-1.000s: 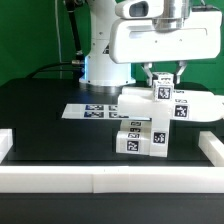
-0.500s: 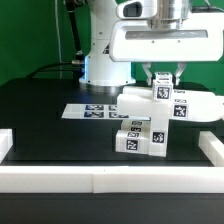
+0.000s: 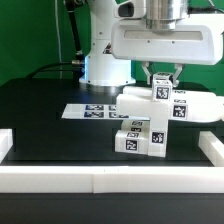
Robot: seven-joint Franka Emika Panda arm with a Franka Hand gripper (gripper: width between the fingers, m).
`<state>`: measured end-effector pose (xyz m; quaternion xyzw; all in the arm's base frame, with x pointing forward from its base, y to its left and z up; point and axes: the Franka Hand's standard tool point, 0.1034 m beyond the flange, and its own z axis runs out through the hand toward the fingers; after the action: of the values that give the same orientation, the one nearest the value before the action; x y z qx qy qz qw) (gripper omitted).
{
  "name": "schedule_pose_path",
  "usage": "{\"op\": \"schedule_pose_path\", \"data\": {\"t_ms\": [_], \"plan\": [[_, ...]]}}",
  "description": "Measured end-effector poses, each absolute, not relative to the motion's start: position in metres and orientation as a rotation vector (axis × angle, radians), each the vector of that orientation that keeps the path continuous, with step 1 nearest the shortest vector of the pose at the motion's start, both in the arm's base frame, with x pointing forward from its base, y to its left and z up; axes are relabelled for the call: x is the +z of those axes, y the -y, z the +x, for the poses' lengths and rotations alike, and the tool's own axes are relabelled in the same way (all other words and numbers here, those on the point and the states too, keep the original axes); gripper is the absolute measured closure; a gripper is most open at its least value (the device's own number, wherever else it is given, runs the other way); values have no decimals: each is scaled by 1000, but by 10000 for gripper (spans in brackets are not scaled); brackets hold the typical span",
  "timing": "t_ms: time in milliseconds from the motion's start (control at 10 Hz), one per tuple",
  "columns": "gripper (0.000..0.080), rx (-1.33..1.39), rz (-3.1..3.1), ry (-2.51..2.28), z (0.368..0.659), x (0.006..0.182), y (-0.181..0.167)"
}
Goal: Assemble chair
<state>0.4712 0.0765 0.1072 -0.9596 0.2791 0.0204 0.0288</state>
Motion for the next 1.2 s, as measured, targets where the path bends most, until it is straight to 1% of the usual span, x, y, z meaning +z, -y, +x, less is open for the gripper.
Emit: {"op": "schedule_pose_path", "data": {"t_ms": [200, 600, 900, 1000, 1100, 1200], "plan": [[525, 78, -2843, -1167, 471, 107, -77], [525, 102, -2629, -1575, 471, 107, -78], [525, 106, -2569, -1677, 471, 107, -79], [420, 107, -2577, -1666, 471, 107, -79], [280, 111, -2618, -1603, 470, 107, -81], [191, 112, -2624, -1593, 470, 108, -84]]}}
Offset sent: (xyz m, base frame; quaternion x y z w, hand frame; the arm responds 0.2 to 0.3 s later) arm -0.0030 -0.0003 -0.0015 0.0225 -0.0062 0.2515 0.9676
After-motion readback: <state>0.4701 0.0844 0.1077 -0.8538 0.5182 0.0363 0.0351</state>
